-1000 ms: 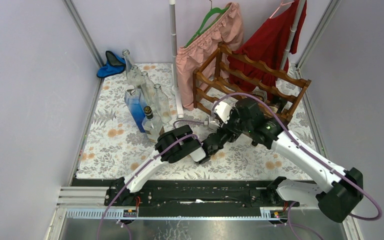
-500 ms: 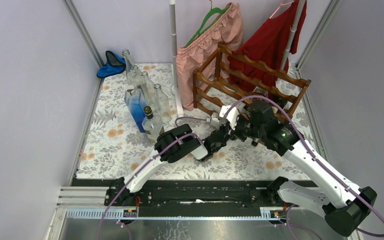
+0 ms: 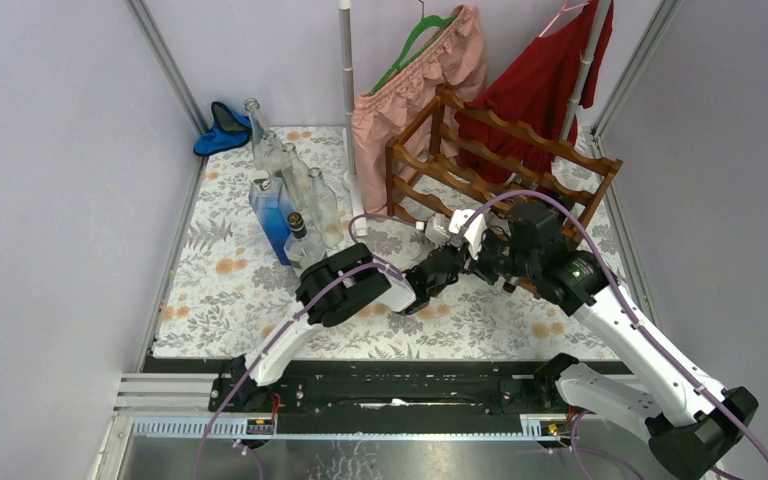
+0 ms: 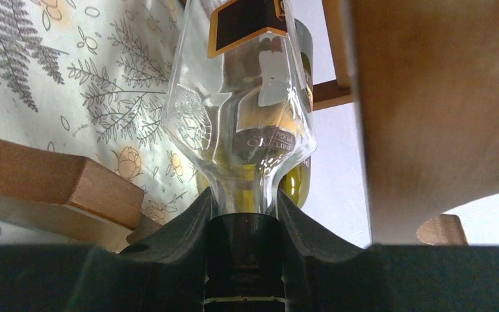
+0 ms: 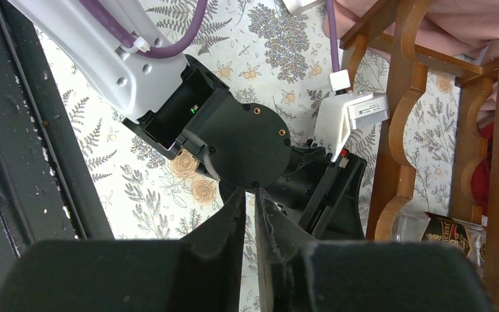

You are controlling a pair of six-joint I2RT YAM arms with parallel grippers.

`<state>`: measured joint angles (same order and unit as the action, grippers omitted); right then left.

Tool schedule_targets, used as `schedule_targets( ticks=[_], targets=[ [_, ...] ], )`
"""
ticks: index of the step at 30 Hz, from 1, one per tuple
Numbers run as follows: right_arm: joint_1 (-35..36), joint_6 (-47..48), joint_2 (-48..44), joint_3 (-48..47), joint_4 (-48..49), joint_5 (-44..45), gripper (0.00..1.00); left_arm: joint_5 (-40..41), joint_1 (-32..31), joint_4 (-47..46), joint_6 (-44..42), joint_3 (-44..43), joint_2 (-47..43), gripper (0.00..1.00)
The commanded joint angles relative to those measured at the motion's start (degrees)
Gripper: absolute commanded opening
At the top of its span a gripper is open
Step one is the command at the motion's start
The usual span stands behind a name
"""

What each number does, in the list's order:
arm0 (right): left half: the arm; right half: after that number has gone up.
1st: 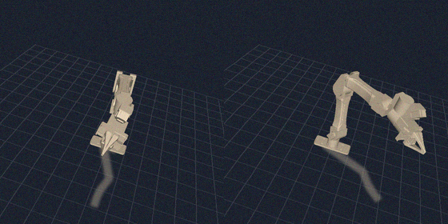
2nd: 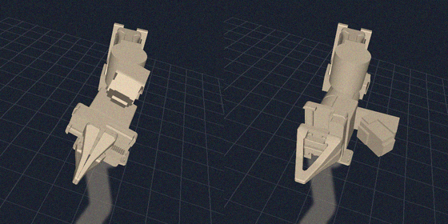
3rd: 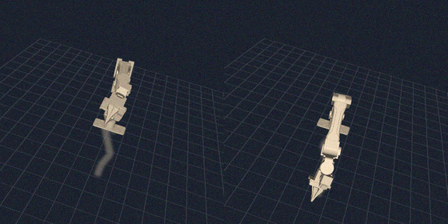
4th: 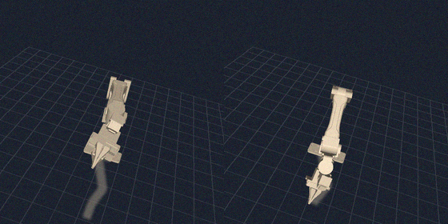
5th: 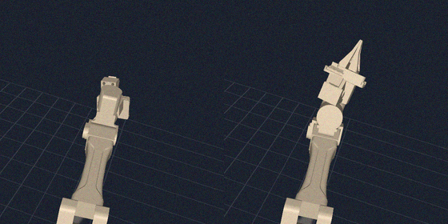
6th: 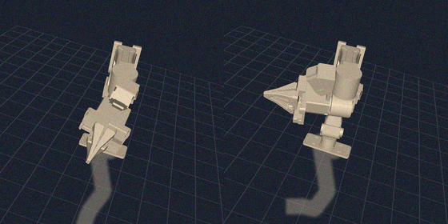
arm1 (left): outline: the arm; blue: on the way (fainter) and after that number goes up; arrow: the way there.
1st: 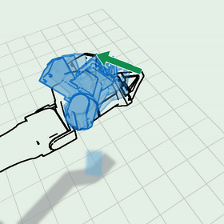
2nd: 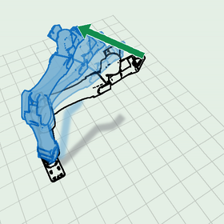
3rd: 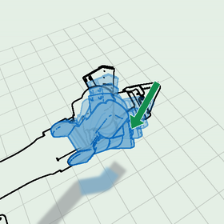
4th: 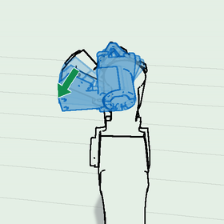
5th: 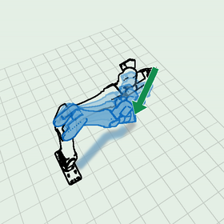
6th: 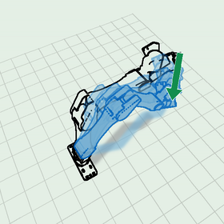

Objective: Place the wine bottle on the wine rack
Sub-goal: Place the wine bottle in the wine rack.

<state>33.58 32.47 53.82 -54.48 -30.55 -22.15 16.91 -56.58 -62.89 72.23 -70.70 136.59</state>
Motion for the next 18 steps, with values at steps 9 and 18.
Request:
schedule_targets(
  ticks=[9,18],
  targets=[
    [-1.3,-0.7,-1.4,-0.4,0.8,-1.9,0.17,5.4,-2.0,-5.4,-20.5,0.3,-4.2,0.27],
    [-1.8,-0.6,-1.5,-0.4,0.8,-1.9,0.17,9.1,-3.6,-9.9,-30.7,1.4,-3.4,0.28]
  ],
)
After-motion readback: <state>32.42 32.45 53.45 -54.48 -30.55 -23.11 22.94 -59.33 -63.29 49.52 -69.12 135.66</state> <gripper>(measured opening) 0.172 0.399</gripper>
